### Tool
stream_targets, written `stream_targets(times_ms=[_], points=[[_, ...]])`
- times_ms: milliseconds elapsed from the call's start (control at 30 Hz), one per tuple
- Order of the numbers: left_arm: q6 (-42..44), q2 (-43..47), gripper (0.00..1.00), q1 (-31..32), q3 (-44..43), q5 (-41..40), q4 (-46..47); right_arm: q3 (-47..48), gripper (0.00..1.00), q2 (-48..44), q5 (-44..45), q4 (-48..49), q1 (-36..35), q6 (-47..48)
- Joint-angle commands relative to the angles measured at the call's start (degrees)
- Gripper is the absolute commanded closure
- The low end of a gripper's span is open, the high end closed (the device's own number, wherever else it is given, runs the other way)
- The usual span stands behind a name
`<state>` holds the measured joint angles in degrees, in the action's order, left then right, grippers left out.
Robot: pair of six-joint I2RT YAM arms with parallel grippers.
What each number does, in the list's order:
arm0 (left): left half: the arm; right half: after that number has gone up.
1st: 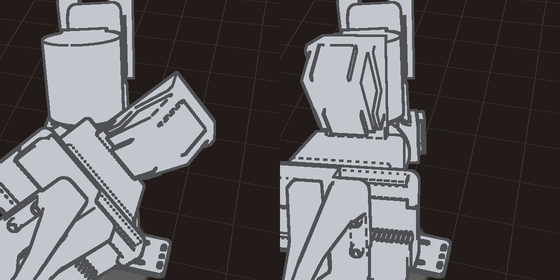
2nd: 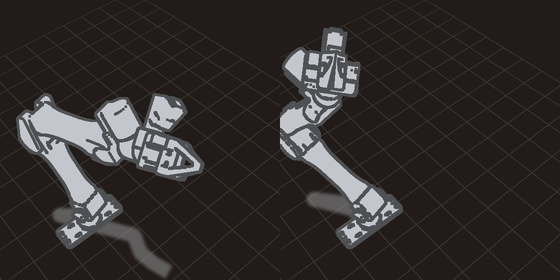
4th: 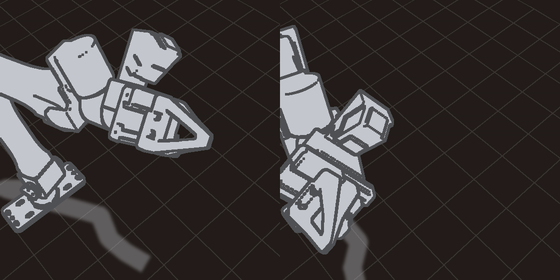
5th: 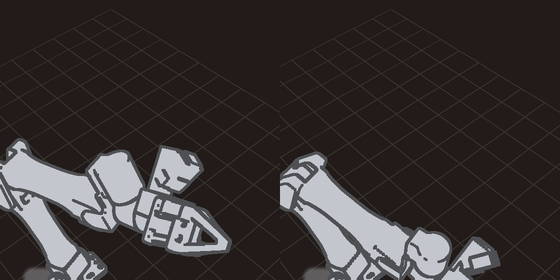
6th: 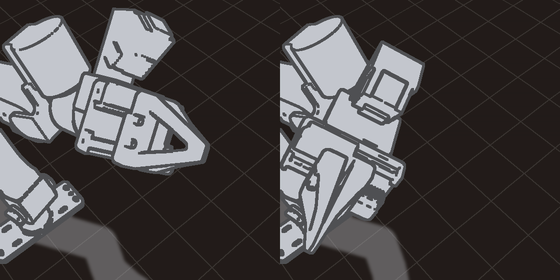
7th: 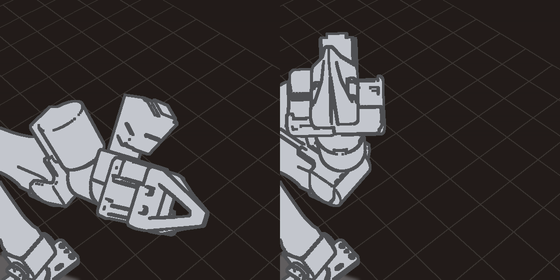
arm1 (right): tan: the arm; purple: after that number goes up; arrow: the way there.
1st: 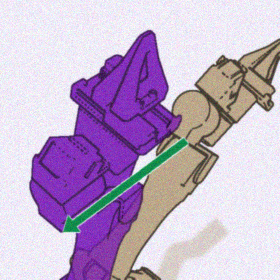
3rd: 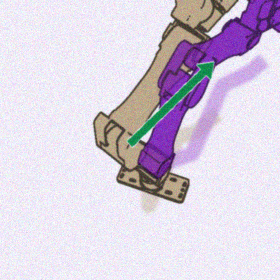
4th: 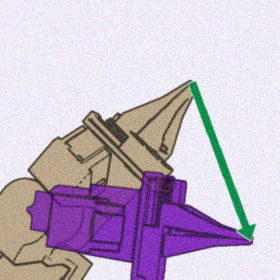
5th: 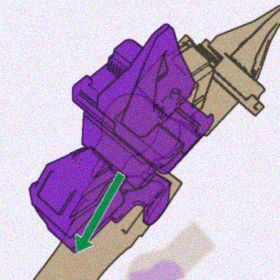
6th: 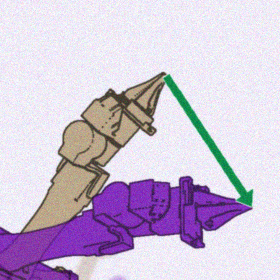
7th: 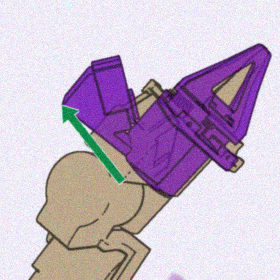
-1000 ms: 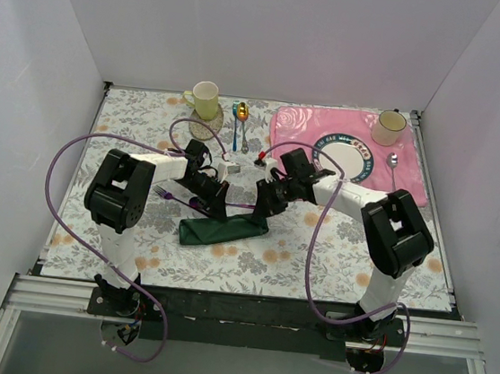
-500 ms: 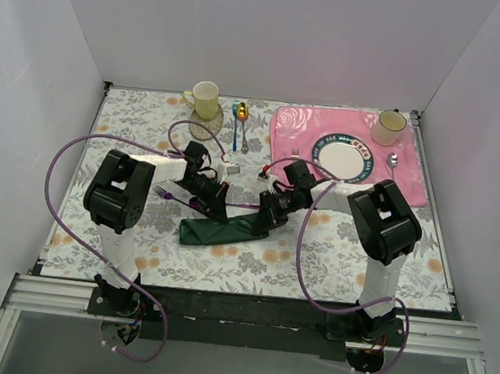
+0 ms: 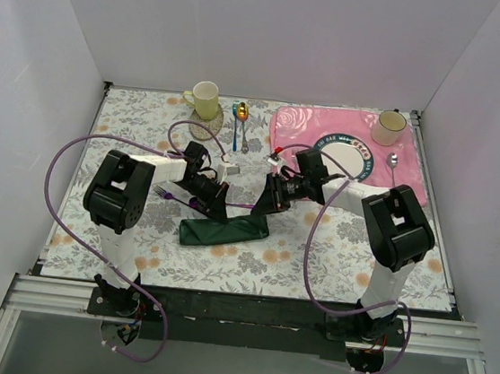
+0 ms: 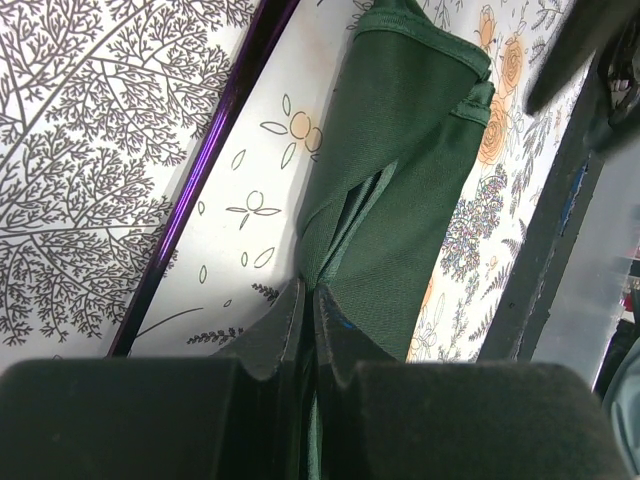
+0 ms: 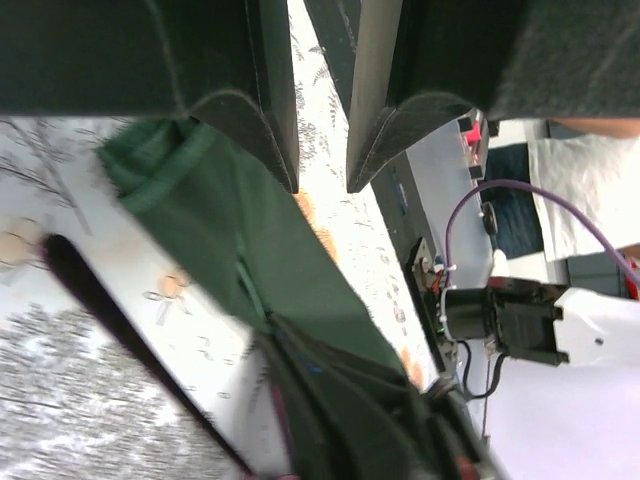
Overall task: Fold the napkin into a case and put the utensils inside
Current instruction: Stuff the top corner of the smaller-rectangle-folded napkin at the center of the board, then turn over the smaller rectangle-folded napkin at the center of the board.
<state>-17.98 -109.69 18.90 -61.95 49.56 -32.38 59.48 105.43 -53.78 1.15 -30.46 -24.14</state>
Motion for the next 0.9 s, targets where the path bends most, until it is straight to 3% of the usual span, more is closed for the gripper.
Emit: stream_targets(times_ms=[0,267,467,733,867], points=[[1.46,1.23,1.00,0.44,1.66,-4.56,0.57,0.37,0.66,3.81,2.09,-0.44,0.57,-0.91],[0.66,2.37,1.00,0.44,2.19,-4.30,1.97,0.37,0.66,10.94,5.97,-6.33,0.66,5.77],[0.75,7.37,1.00,0.35,3.24,-2.80,3.63,3.17,0.55,2.44,1.14,-7.90,0.84,6.56],[1.54,23.17,1.00,1.67,5.17,-12.46,9.61,10.73,0.39,-5.67,2.80,-17.57,4.26,15.16],[3.91,29.70,1.00,5.44,8.77,-20.88,16.97,14.69,0.38,-5.15,5.87,-22.06,6.90,21.58]])
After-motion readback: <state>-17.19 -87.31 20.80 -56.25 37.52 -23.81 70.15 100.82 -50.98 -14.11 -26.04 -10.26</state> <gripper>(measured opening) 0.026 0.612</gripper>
